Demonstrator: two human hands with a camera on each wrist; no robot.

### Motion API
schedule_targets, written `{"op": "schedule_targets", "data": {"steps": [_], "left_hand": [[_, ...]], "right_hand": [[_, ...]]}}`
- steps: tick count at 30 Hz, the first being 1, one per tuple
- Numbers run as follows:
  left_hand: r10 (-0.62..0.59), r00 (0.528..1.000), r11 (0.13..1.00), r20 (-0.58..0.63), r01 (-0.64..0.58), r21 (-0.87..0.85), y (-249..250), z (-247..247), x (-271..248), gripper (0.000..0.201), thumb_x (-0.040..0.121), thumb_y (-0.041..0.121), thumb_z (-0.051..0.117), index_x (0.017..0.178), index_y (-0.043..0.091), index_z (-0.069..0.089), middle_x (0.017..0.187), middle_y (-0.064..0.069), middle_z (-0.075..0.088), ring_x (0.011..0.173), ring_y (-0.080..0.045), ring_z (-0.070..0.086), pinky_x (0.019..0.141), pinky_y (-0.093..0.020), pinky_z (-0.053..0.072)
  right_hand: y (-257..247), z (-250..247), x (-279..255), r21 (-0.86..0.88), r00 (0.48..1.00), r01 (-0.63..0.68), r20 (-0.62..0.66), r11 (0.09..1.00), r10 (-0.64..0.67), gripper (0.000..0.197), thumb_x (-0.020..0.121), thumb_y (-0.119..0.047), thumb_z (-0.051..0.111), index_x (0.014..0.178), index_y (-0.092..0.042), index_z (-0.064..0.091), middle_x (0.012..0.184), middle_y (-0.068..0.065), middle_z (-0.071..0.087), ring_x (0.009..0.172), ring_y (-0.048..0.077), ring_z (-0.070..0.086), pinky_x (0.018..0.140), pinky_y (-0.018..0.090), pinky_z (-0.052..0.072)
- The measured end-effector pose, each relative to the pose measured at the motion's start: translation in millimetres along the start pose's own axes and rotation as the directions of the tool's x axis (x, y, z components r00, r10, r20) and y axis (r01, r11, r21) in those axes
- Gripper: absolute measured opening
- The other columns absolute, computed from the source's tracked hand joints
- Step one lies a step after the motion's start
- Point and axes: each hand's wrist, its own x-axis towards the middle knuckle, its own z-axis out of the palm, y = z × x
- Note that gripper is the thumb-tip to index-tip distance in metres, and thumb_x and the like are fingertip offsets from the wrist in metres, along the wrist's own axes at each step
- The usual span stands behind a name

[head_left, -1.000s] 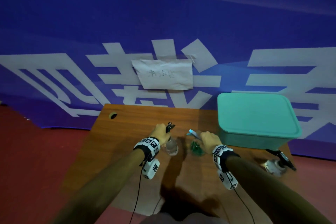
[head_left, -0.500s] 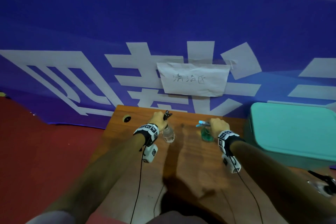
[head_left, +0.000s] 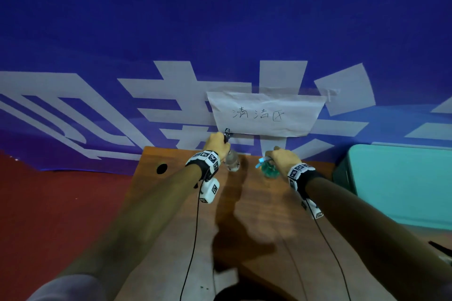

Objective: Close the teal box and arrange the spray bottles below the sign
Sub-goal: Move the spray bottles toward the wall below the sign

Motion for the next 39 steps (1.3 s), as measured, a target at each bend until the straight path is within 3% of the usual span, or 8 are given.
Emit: {"op": "schedule_targets", "data": {"steps": [4, 9, 14, 20, 23, 32, 36, 39], "left_hand": [[0.015, 1.000, 1.000, 0.010, -0.015, 0.014, 5.8, 3.4, 5.2, 0.016, 0.093, 0.018, 0.061, 0.086, 0.005, 0.065, 0.081, -0.015, 0.071, 0.063, -0.033, 0.072, 0.061, -0.044, 0.064], [0.020, 0.999, 0.998, 0.026, -0.019, -0.052, 3.0, 10.7, -1.6, 0.016, 0.097, 0.012, 0.057, 0.088, 0.001, 0.062, 0.074, -0.014, 0.068, 0.050, -0.025, 0.071, 0.048, -0.042, 0.062], [0.032, 0.999, 0.999, 0.010, -0.032, -0.027, 3.5, 17.1, -3.4, 0.016, 0.097, 0.017, 0.059, 0.086, 0.005, 0.061, 0.073, -0.011, 0.068, 0.054, -0.025, 0.071, 0.054, -0.042, 0.063], [0.004, 1.000, 1.000, -0.001, -0.004, 0.017, 5.4, 16.5, -1.8, 0.014, 0.093, 0.020, 0.061, 0.089, 0.007, 0.060, 0.080, -0.013, 0.068, 0.063, -0.029, 0.072, 0.059, -0.042, 0.064], [0.005, 1.000, 0.999, 0.003, -0.005, 0.043, 6.2, 19.0, -0.8, 0.014, 0.094, 0.019, 0.059, 0.090, 0.006, 0.059, 0.082, -0.016, 0.068, 0.067, -0.033, 0.072, 0.063, -0.043, 0.064], [-0.102, 0.994, 0.994, 0.037, 0.103, -0.027, 12.8, 20.9, -3.4, 0.028, 0.099, 0.029, 0.059, 0.096, 0.001, 0.062, 0.094, -0.019, 0.072, 0.080, -0.038, 0.072, 0.076, -0.044, 0.062], [-0.137, 0.990, 0.989, 0.039, 0.139, -0.059, 13.9, 20.5, -8.9, 0.051, 0.093, 0.048, 0.063, 0.120, 0.005, 0.057, 0.115, -0.019, 0.070, 0.099, -0.041, 0.069, 0.088, -0.049, 0.058], [-0.180, 0.983, 0.982, -0.036, 0.177, -0.067, 32.0, 2.7, -40.2, 0.067, 0.098, 0.037, 0.061, 0.147, -0.001, 0.034, 0.146, -0.021, 0.048, 0.130, -0.043, 0.052, 0.106, -0.048, 0.046]], "right_hand": [[3.0, -6.5, 29.5, -0.047, 0.993, 0.106, 0.058, 0.993, -0.103, 0.024, 0.090, -0.022, 0.067, 0.113, -0.023, 0.064, 0.101, 0.002, 0.045, 0.103, 0.034, 0.060, 0.084, 0.043, 0.054], [1.8, -6.9, 50.0, -0.012, 0.982, 0.137, 0.132, 0.991, -0.134, 0.042, 0.101, -0.016, 0.052, 0.142, -0.007, 0.053, 0.148, 0.018, 0.047, 0.136, 0.035, 0.046, 0.109, 0.036, 0.036], [-8.6, 2.6, 53.1, 0.069, 0.980, 0.189, 0.056, 0.979, -0.193, 0.047, 0.085, -0.004, 0.070, 0.128, -0.017, 0.060, 0.136, 0.009, 0.041, 0.119, 0.037, 0.055, 0.095, 0.040, 0.050], [-14.8, 10.5, 48.6, 0.077, 0.982, 0.190, -0.006, 0.979, -0.191, 0.047, 0.088, -0.009, 0.068, 0.131, -0.023, 0.057, 0.154, 0.011, 0.031, 0.133, 0.038, 0.045, 0.105, 0.046, 0.046], [-12.2, 15.9, 47.0, 0.054, 0.981, 0.192, -0.019, 0.980, -0.192, 0.068, 0.082, -0.003, 0.075, 0.141, -0.022, 0.050, 0.160, 0.011, 0.027, 0.140, 0.038, 0.041, 0.107, 0.047, 0.045], [-12.4, 8.4, 14.0, 0.237, 0.987, 0.158, -0.064, 0.959, -0.147, 0.077, 0.090, -0.003, 0.056, 0.157, -0.023, 0.024, 0.167, 0.008, 0.014, 0.140, 0.038, 0.042, 0.106, 0.050, 0.046], [-10.4, 2.8, -12.6, 0.329, 0.994, 0.067, -0.109, 0.942, -0.032, 0.069, 0.094, -0.015, 0.055, 0.155, -0.026, 0.025, 0.154, 0.010, 0.036, 0.121, 0.037, 0.058, 0.095, 0.046, 0.052], [4.7, 4.6, -38.6, 0.393, 0.993, -0.035, -0.093, 0.919, 0.077, 0.058, 0.096, -0.024, 0.057, 0.149, -0.020, 0.034, 0.141, 0.015, 0.050, 0.117, 0.037, 0.059, 0.094, 0.042, 0.048]]}}
